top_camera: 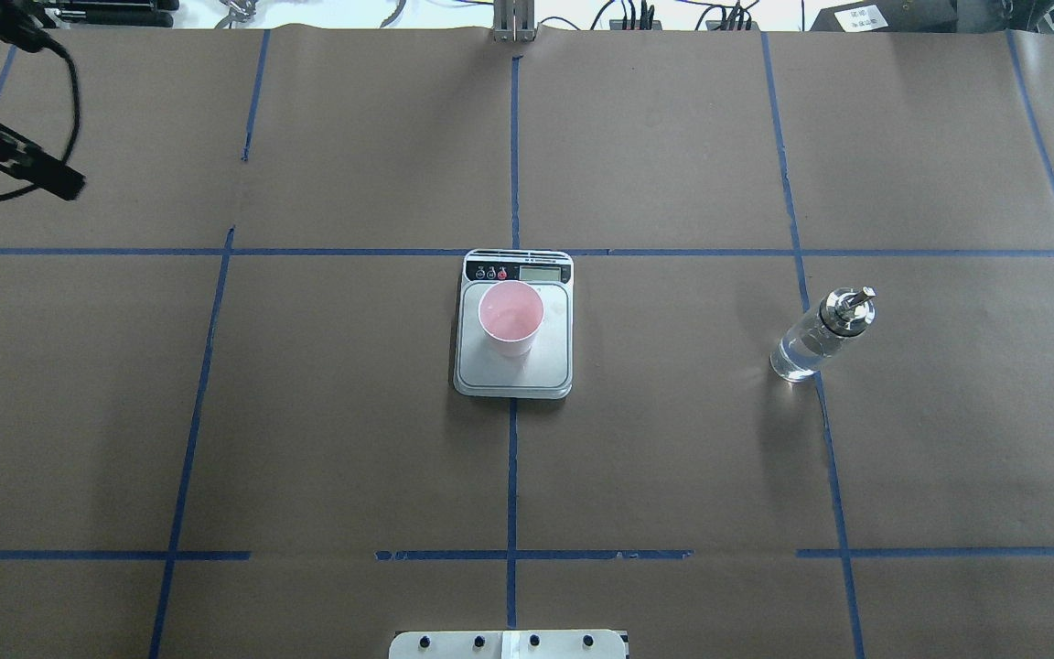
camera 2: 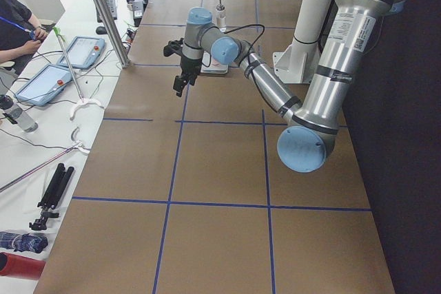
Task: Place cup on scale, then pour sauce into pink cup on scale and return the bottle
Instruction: 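Release the cup and withdraw the left gripper while the right arm moves in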
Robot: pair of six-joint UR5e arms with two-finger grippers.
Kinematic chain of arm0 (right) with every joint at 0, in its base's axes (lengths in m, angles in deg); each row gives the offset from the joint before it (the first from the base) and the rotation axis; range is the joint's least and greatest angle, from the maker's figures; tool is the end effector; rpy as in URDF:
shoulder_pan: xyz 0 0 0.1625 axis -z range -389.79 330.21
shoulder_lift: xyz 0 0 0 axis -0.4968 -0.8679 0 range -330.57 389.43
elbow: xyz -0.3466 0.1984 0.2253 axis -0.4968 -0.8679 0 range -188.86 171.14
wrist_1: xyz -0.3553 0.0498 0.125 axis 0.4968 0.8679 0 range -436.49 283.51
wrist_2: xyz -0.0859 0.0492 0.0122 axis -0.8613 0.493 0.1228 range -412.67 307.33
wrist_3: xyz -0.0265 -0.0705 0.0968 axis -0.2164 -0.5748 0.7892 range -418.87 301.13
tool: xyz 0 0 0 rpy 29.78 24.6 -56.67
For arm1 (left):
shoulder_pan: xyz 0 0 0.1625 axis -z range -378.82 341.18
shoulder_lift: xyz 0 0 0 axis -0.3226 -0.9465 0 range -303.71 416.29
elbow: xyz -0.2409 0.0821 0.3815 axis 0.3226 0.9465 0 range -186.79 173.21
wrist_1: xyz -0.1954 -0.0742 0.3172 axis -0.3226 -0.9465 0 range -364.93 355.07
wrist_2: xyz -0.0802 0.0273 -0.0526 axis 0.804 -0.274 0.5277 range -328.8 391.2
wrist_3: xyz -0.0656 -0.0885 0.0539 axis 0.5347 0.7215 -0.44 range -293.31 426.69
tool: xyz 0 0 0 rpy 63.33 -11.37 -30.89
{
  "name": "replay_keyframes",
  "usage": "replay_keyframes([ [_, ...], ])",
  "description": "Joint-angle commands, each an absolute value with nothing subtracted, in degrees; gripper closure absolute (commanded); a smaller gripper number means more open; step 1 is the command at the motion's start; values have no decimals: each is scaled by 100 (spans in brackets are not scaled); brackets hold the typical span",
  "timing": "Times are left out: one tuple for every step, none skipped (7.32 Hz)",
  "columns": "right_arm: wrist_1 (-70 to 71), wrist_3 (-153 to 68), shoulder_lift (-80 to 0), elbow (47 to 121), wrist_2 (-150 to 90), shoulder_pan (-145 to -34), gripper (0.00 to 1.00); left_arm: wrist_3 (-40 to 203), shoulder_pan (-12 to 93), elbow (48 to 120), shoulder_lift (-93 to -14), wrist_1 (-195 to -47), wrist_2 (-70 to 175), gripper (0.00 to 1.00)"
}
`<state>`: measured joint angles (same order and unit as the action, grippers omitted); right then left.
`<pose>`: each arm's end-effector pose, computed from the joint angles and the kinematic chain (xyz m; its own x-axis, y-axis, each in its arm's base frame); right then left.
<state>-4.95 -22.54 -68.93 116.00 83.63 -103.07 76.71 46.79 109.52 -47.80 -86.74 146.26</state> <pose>-0.0672 -0.3788 0.4469 0.5352 -0.1529 0.8308 -0.1409 0.9535 0.2663 0.1432 -0.5128 0.4175 0.7814 0.4367 -0.4457 -0.2167 0.8597 0.4625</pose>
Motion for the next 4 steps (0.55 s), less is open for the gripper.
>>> replay_keyframes([
  [-1170,-603,-6962,12084,7405,-9173,0,6530,6111,10040,-4235,-8772,15212,0],
  [-1172,4,-6997,12400,6649,-8453,0,6520,6490,9634,-4180,-8825,15231,0],
  [-1172,306,-7120,12638,6102,-7906,0,6285,6964,9343,-4110,-8851,15370,0],
  [-1172,474,-7286,12823,5705,-7544,0,5621,7430,9236,-4066,-8747,15755,0],
])
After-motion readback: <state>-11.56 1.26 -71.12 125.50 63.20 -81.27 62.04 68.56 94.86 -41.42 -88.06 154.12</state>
